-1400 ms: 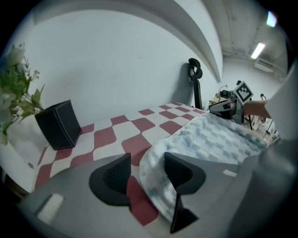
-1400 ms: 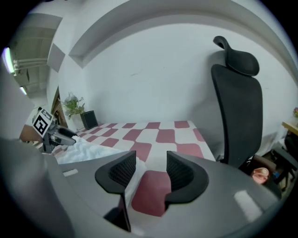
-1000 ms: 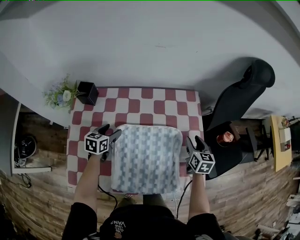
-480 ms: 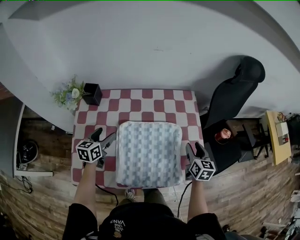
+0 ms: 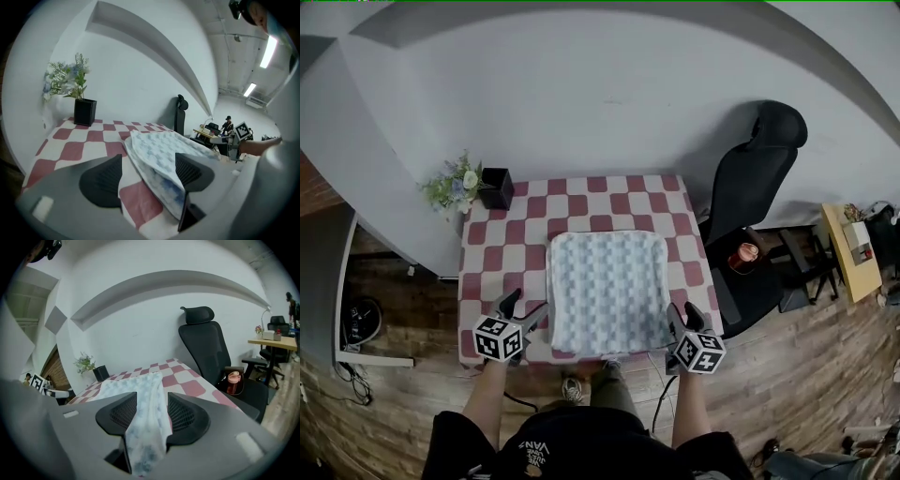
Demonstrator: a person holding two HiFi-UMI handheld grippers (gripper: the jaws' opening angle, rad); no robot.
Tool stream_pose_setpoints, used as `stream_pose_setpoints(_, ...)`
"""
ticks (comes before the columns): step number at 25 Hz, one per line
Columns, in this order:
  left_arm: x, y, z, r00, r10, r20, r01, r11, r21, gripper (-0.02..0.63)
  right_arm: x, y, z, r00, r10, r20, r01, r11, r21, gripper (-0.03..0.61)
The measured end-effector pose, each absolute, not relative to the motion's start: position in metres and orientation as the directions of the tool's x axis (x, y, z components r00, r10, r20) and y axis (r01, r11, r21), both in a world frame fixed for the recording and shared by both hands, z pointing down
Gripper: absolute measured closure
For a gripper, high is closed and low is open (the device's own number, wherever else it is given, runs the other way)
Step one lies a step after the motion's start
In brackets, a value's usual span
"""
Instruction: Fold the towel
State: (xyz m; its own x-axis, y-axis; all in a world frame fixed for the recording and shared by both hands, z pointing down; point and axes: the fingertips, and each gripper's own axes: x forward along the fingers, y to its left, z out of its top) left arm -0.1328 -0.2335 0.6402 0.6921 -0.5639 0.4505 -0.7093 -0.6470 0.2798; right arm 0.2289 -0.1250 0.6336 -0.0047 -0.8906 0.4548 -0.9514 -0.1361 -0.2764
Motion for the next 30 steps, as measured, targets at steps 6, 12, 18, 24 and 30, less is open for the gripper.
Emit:
stream_pose_setpoints(6,-0.131,-0.185,0.650,0.723,-0.509,0.466,-0.666,-0.694,0.275,0.278,0.213,-0.083,0.634,0.014,-0.877,0.481,-0.944,-0.169,-0.281,0.382)
stream_pose_setpoints(12,-0.125,-0.152,0.656,0.715,-0.502,0.487,-0.666,-0.701,0.255,0.279,0.217,-0.055,0.641,0.017,-0.857,0.515,-0.932,-0.201,-0.303,0.382)
stream_pose_setpoints(18,-0.117,-0.121,0.672,0.664,-0.512,0.545,-0.708,-0.665,0.238,0.279,0.226,-0.050,0.660,-0.042,-0.835,0.548,-0.906,-0.200,-0.373,0.366)
stream_pose_setpoints(24,-0.112,-0.114,0.700,0.611,-0.509,0.606,-0.742,-0.635,0.215,0.278,0.223,-0.058,0.690,-0.147,-0.802,0.579,-0.885,-0.154,-0.438,0.324)
stream_pose_setpoints(30,-0.104,-0.116,0.716,0.598,-0.504,0.623,-0.770,-0.576,0.273,0.281,0.217,-0.055,0.714,-0.216,-0.768,0.603,-0.854,-0.151,-0.498,0.321)
